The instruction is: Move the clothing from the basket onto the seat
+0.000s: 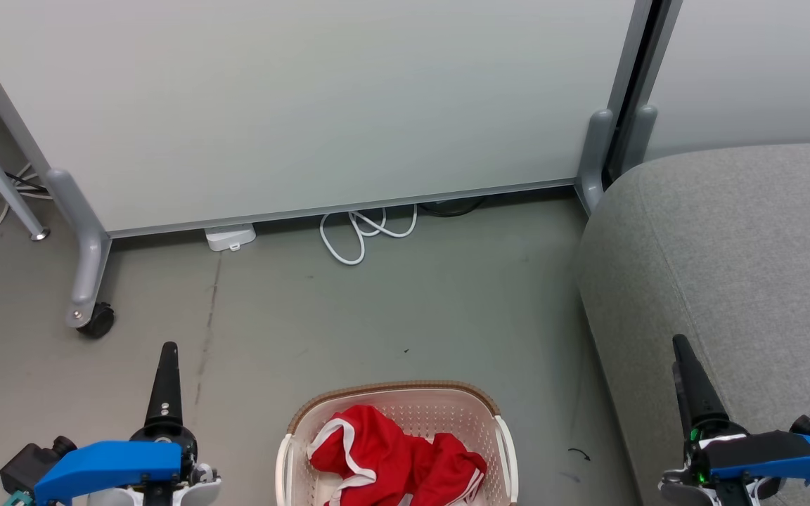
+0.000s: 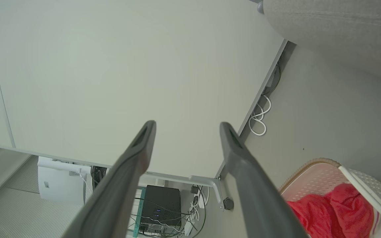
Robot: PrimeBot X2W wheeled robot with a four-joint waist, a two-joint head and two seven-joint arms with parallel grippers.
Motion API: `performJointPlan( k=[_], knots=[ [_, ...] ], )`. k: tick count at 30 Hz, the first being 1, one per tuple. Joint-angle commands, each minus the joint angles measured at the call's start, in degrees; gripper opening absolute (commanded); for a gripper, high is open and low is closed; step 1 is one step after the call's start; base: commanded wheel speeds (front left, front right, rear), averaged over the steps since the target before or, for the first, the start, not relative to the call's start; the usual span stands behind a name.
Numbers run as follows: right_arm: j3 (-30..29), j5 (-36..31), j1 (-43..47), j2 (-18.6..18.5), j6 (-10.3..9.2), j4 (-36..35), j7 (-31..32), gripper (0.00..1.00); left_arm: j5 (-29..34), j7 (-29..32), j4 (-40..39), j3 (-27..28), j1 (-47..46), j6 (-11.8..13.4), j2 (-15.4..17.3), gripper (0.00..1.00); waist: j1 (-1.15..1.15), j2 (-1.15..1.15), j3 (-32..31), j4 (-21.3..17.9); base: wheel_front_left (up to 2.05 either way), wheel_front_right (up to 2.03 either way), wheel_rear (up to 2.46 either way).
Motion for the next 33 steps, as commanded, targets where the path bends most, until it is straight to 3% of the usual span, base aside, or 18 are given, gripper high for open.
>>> performJointPlan(
  k=[1, 20, 33],
  knots=[
    [0.06, -3.17, -1.25, -0.3, 0.11, -0.66, -0.64, 1.0, 2.74, -0.58, -1.2, -0.48, -1.37, 0.27, 0.43, 1.0, 0.0, 0.0, 0.04, 0.0, 0.0, 0.0, 0.0],
    [1.78, -25.57, -1.11, -0.4, 0.14, -1.78, -4.48, 1.0, 28.83, -4.41, -1.23, -4.26, -1.11, 1.15, 1.07, 1.0, 0.0, 0.0, 0.19, 0.13, 0.0, 0.0, 0.0],
    [2.44, -38.6, -0.58, -0.46, 0.14, -1.6, -6.75, 1.0, 40.96, -6.68, -0.89, -6.38, -0.1, 1.8, 2.14, 1.0, 0.0, 0.0, -0.15, 0.01, 0.0, 0.0, 0.0]
  ],
)
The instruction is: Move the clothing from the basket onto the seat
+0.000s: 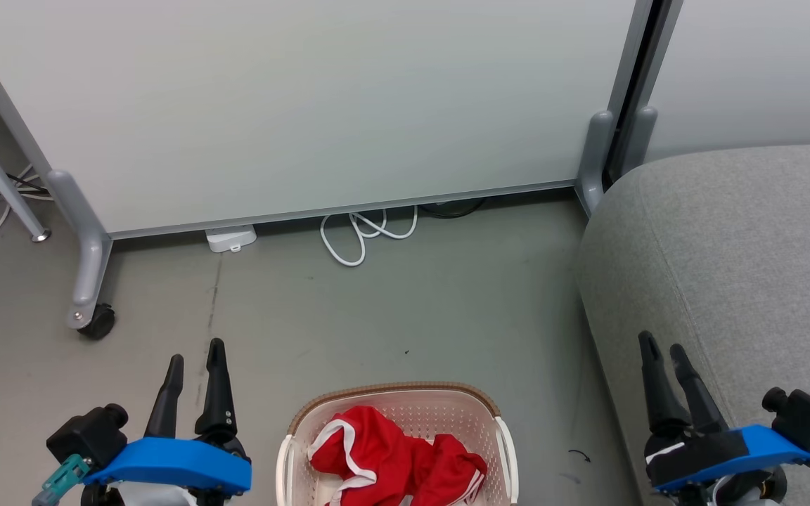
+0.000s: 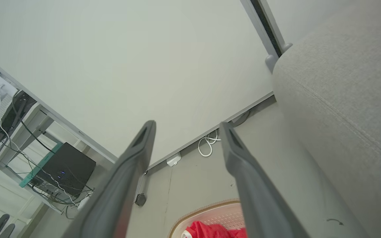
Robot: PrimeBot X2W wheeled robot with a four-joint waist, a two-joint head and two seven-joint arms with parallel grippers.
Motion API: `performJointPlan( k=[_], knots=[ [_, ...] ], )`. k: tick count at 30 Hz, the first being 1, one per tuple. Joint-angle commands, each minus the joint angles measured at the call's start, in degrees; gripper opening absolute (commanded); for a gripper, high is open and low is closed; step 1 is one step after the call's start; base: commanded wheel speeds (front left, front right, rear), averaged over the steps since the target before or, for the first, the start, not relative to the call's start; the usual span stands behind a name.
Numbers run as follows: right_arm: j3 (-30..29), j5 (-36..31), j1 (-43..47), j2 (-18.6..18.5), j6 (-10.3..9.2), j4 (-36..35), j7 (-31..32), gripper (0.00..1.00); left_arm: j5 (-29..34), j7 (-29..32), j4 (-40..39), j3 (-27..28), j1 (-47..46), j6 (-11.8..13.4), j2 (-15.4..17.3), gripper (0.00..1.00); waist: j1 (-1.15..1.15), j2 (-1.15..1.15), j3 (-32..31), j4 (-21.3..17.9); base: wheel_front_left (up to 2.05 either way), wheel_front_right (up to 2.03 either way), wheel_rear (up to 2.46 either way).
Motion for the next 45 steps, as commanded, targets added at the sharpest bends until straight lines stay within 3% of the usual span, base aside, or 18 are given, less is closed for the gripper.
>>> performJointPlan(
  k=[1, 17, 45],
  knots=[
    [0.04, -2.61, -0.4, -0.38, 0.09, -0.31, -0.68, 1.0, 2.17, -0.69, -0.47, -0.25, -0.3, 0.22, 0.57, 1.0, 0.0, 0.0, -0.02, -0.01, 0.0, 0.0, 0.0],
    [0.06, -13.05, -0.63, -0.44, 0.11, 1.71, -2.95, 1.0, 11.58, -3.13, 0.38, -1.56, 0.14, 0.0, 1.07, 1.0, 0.0, 0.0, -0.14, 0.14, 0.0, 0.0, 0.0],
    [-0.8, -26.08, -1.03, -0.51, 0.14, 4.01, -5.25, 1.0, 21.82, -6.54, 4.4, -2.25, -0.75, 0.28, 0.49, 1.0, 0.0, 0.0, -0.06, 0.36, 0.0, 0.0, 0.0]
  ],
)
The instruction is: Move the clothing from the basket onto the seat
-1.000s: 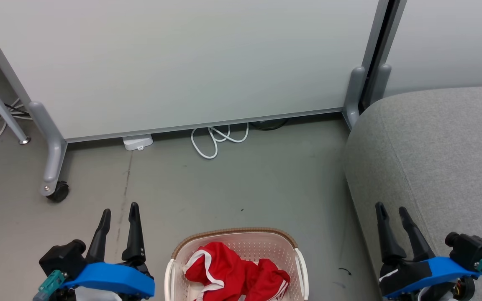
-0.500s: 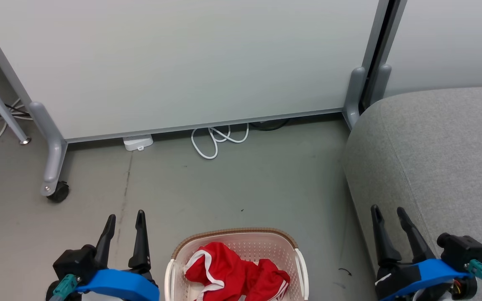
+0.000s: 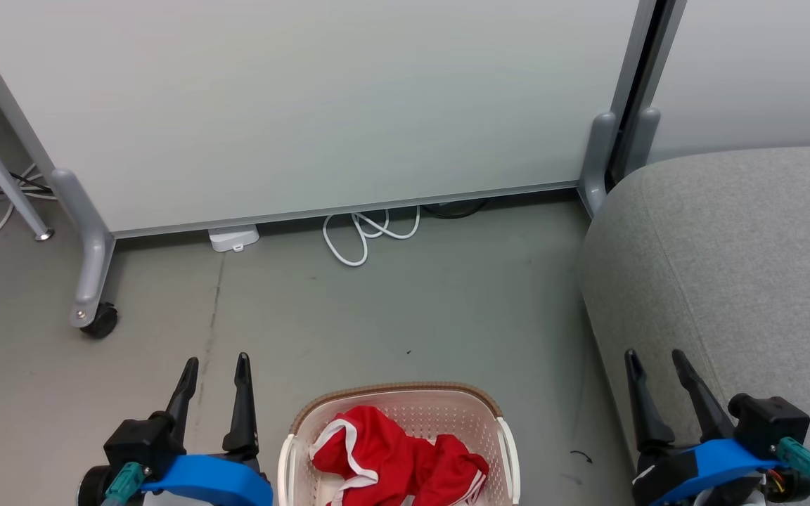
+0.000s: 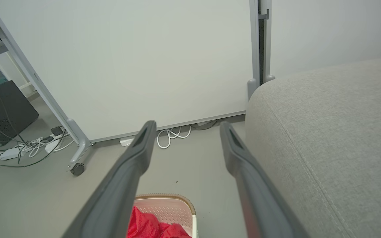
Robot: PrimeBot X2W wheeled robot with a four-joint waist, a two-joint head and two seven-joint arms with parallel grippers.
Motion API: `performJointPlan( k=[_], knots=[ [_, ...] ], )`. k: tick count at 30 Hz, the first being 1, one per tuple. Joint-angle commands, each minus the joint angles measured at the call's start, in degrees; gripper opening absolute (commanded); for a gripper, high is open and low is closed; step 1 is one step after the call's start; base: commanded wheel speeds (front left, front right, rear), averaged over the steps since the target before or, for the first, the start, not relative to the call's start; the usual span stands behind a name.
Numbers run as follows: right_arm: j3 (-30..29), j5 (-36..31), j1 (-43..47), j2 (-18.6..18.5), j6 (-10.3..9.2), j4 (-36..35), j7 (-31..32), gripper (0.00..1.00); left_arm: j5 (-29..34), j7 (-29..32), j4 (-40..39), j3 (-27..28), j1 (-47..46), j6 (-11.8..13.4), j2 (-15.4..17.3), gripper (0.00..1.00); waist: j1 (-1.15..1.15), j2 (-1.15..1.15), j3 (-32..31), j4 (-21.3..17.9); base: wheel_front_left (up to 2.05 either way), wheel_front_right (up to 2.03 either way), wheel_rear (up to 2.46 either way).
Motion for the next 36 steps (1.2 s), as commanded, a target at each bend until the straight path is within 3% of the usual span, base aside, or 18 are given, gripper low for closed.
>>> performJointPlan(
  k=[1, 20, 36],
  knots=[
    [-0.16, -1.41, -0.82, -0.35, 0.12, 0.03, -0.37, 1.0, 0.98, -0.6, -0.13, 0.11, -0.83, 0.13, 0.02, 1.0, 0.0, 0.0, 0.03, 0.08, 0.0, 0.0, 0.0],
    [0.07, -9.29, -0.64, -0.4, 0.14, 0.73, -1.55, 1.0, 5.82, -2.53, 1.47, 0.89, -0.69, 0.01, -0.44, 1.0, 0.0, 0.0, -0.2, 0.08, 0.0, 0.0, 0.0],
    [0.73, -9.04, -0.45, -0.39, 0.14, -0.1, -1.02, 1.0, 5.14, -2.48, 1.59, 1.38, -0.75, -0.29, -0.57, 1.0, 0.0, 0.0, 0.43, -0.31, 0.0, 0.0, 0.0]
  ],
)
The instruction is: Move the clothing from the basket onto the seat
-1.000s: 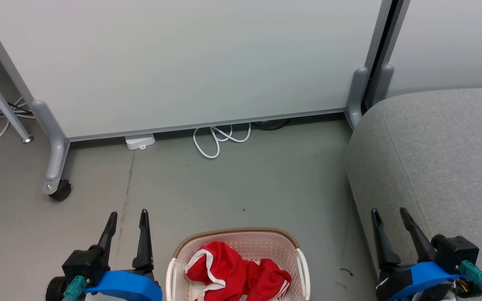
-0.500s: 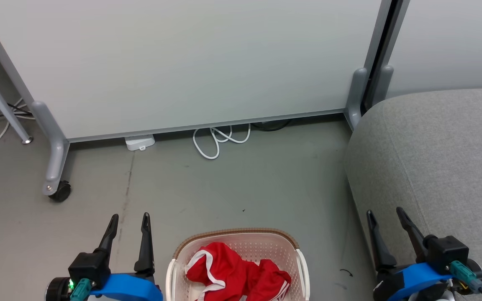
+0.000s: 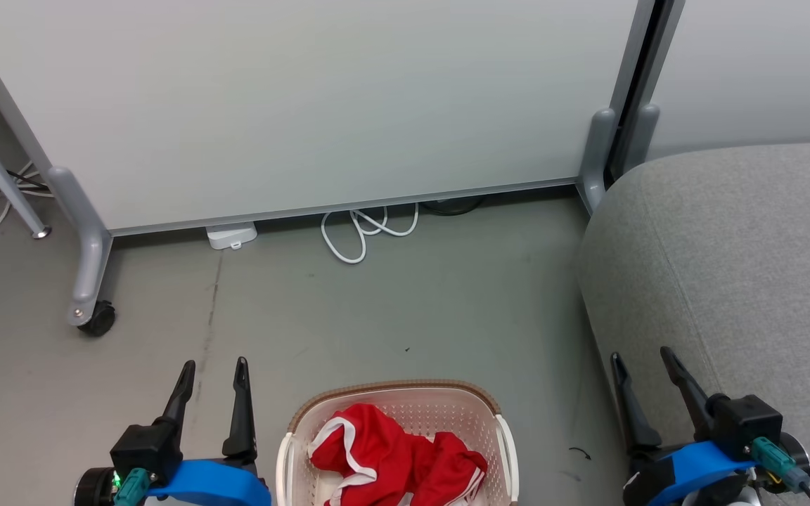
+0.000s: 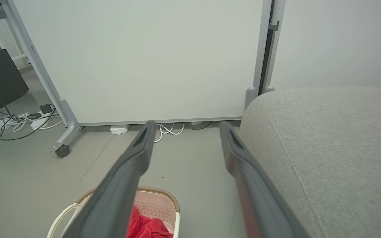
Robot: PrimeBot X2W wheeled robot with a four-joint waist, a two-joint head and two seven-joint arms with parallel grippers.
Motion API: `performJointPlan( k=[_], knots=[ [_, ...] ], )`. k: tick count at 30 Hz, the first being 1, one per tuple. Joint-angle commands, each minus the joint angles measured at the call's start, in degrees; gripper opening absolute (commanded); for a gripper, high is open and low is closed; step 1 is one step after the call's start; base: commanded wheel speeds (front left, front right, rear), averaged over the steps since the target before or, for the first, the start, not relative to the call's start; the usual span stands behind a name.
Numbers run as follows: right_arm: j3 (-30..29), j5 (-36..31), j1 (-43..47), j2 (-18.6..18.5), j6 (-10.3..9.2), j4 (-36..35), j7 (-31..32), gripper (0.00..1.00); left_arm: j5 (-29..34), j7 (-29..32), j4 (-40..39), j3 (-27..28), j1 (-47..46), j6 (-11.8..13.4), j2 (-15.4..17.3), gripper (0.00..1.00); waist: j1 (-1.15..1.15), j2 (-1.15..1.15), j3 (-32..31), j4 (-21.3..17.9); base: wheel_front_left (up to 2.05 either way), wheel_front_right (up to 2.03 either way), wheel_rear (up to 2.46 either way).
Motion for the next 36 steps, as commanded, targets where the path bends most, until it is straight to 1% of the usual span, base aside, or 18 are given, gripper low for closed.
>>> performJointPlan(
  k=[1, 7, 13, 19, 20, 27, 31, 36],
  knots=[
    [0.31, 0.15, -0.35, -0.34, 0.12, -0.28, -0.05, 1.0, 0.41, -0.3, 0.05, -0.01, -0.71, -0.11, 0.15, 1.0, 0.0, 0.0, 0.25, -0.32, 0.0, 0.0, 0.0],
    [1.96, -0.21, -1.49, -0.33, 0.12, -1.02, 0.06, 1.0, 0.49, -0.29, 2.0, -0.89, -1.59, -0.55, 0.31, 1.0, 0.0, 0.0, 2.26, -2.2, 0.0, 0.0, 0.0],
    [4.4, -0.13, -2.8, -0.32, 0.09, -2.34, -0.14, 1.0, 0.1, 1.03, 8.45, -2.92, -4.6, -1.57, 0.65, 1.0, 0.0, 0.0, 5.48, -5.37, 0.0, 0.0, 0.0],
    [7.62, 0.69, -4.92, -0.3, 0.08, -4.03, -0.48, 1.0, -0.99, 1.97, 15.84, -4.49, -9.22, -2.29, 1.08, 1.0, 0.0, 0.0, 10.57, -9.5, 0.0, 0.0, 0.0],
    [7.62, 0.69, -4.92, -0.3, 0.08, -4.03, -0.48, 1.0, -0.99, 1.97, 15.84, -4.49, -9.22, -2.29, 1.08, 1.0, 0.0, 0.0, 10.57, -9.5, 0.0, 0.0, 0.0],
    [10.49, 2.03, -8.58, -0.28, 0.08, -6.84, -1.22, 1.0, -2.1, 2.71, 23.84, -5.93, -17.25, -2.83, 2.65, 1.0, 0.0, 0.0, 20.08, -14.02, 0.0, 0.0, 0.0],
    [11.02, 2.97, -10.26, -0.26, 0.08, -7.89, -1.73, 1.0, -2.82, 3.93, 28.47, -6.51, -21.36, -3.05, 3.65, 1.0, 0.0, 0.0, 24.94, -15.96, 0.0, 0.0, 0.0],
    [11.86, 4.39, -11.98, -0.24, 0.08, -8.07, -2.22, 1.0, -3.7, 4.83, 33.49, -7.52, -25.38, -2.99, 4.68, 1.0, 0.0, 0.0, 29.6, -17.71, 0.0, 0.0, 0.0]
  ],
)
